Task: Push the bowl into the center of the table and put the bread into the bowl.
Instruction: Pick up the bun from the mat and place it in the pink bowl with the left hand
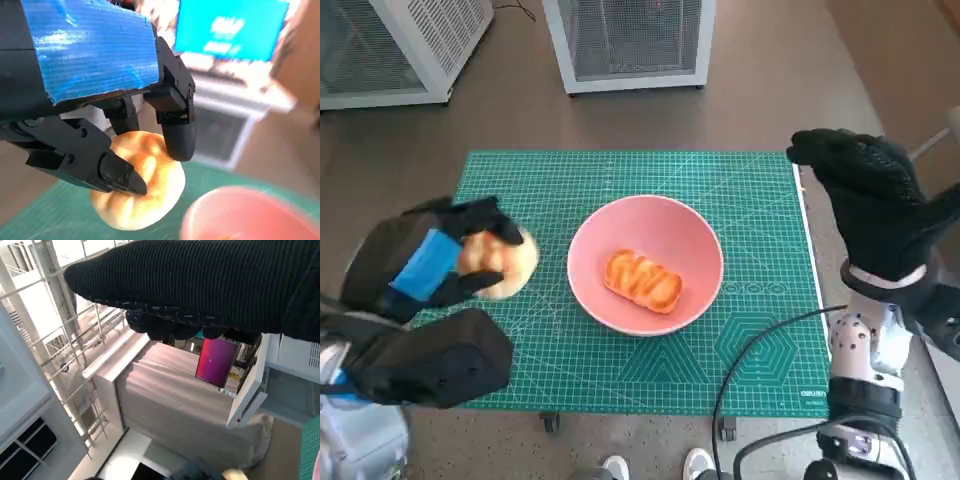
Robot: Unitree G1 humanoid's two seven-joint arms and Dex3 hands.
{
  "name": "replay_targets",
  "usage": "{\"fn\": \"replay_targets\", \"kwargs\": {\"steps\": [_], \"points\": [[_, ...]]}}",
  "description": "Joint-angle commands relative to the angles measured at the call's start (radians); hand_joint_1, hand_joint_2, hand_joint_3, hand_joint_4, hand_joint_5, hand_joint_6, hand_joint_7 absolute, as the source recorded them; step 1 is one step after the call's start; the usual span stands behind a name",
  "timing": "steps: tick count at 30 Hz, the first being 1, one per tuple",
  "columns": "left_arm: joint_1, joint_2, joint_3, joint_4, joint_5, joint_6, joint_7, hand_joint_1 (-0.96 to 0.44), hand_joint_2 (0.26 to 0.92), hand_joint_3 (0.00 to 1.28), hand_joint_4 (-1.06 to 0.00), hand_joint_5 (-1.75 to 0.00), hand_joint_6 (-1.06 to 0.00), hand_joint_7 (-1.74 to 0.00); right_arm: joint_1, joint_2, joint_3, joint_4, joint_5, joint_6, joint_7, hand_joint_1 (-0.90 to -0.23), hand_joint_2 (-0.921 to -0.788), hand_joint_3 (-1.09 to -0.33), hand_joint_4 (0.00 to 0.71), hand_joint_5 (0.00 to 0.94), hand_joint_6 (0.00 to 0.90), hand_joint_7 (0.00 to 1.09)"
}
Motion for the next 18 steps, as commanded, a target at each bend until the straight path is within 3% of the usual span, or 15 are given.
{"fn": "replay_targets", "kwargs": {"steps": [1, 10, 18], "points": [[-0.103, -0.030, -0.081, 0.038, 0.013, -0.053, 0.002, 0.00, 0.891, 0.02, -0.81, -1.10, -0.74, -0.99, 0.020, -0.005, -0.001, 0.009, 0.001, 0.010, 0.010, -0.515, -0.921, -0.529, 0.265, 0.000, 0.358, 0.00], [-0.293, -0.092, -0.212, 0.262, -0.043, -0.251, 0.008, 0.00, 0.882, 0.03, -0.78, -1.21, -0.82, -0.82, 0.031, -0.003, -0.001, 0.005, 0.003, 0.011, 0.014, -0.510, -0.921, -0.529, 0.264, 0.001, 0.357, 0.00], [-0.402, -0.162, -0.278, 0.473, -0.062, -0.376, 0.031, 0.00, 0.895, 0.04, -0.76, -1.18, -0.74, -0.95, 0.042, -0.013, -0.007, -0.012, 0.010, 0.022, 0.015, -0.507, -0.921, -0.533, 0.268, 0.003, 0.359, 0.00]]}}
